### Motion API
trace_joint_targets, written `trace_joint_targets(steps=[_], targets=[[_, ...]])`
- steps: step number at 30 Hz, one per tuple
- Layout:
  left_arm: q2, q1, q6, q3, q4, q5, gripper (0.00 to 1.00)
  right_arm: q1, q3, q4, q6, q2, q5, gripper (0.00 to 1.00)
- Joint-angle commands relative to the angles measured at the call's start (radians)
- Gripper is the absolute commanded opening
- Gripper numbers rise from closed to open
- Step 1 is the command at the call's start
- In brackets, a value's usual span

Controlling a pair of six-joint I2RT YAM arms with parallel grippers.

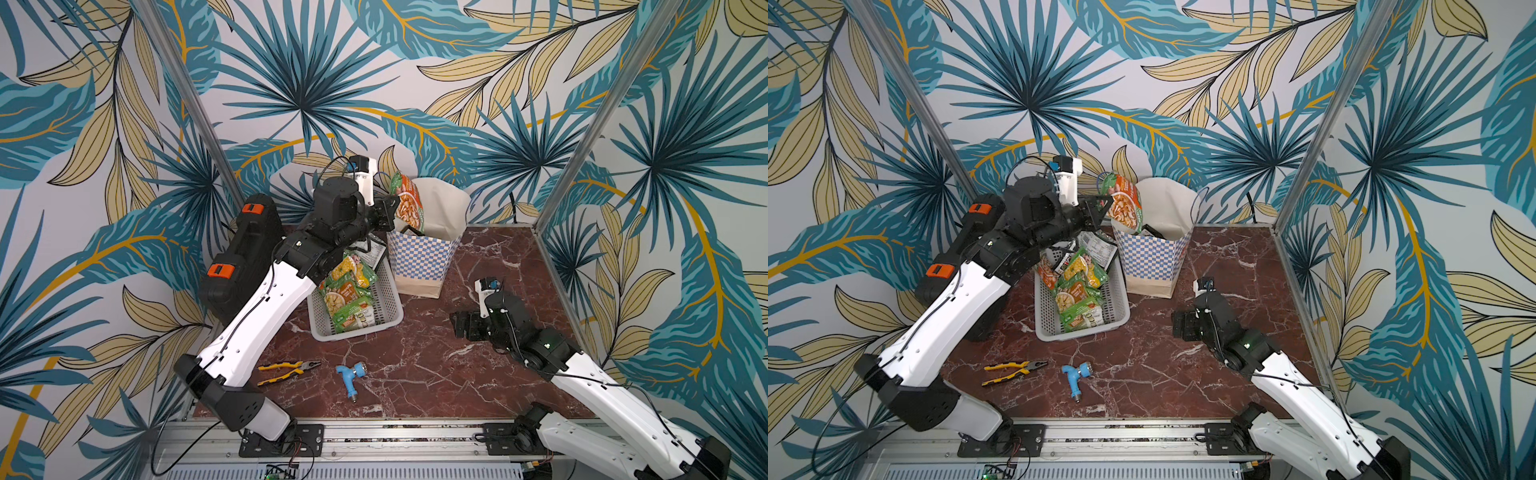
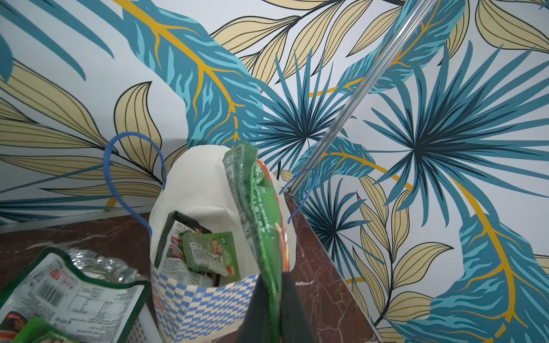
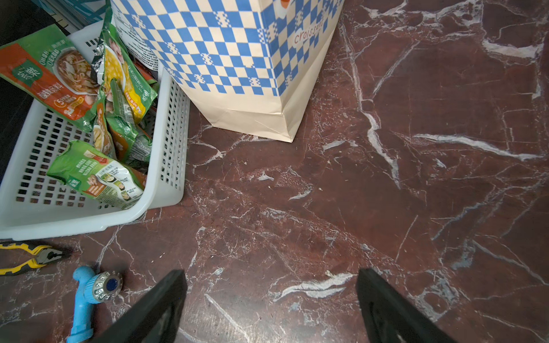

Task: Place the condiment packets inside the bag
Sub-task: Place the condiment packet in the paper bag.

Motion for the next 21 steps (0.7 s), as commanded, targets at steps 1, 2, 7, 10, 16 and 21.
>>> trace_joint_targets(steps=[1, 2, 7, 10, 16, 21], targets=[[0.096, -0.001, 0.046, 0.142, -0.047, -0.005, 0.0, 0.002, -0.024, 0.019, 0.016, -0.006, -0.018, 0.96], [0.13, 0.0, 0.057, 0.18, -0.061, -0.009, 0.0, 0.003, -0.025, 0.018, 0.018, -0.009, -0.02, 0.97], [0.28, 0.001, 0.113, 0.367, -0.17, -0.028, 0.42, 0.002, -0.034, 0.018, 0.022, -0.019, -0.04, 0.99], [0.309, 0.0, 0.134, 0.424, -0.243, -0.019, 0.61, 0.003, -0.04, 0.021, 0.025, -0.023, -0.054, 0.99], [0.098, -0.001, 0.123, 0.136, -0.155, -0.018, 0.74, 0.002, -0.052, 0.027, 0.022, -0.032, -0.071, 1.0], [-0.148, 0.0, 0.114, -0.213, -0.029, -0.082, 0.86, 0.003, -0.058, 0.044, 0.015, -0.028, -0.094, 0.99]])
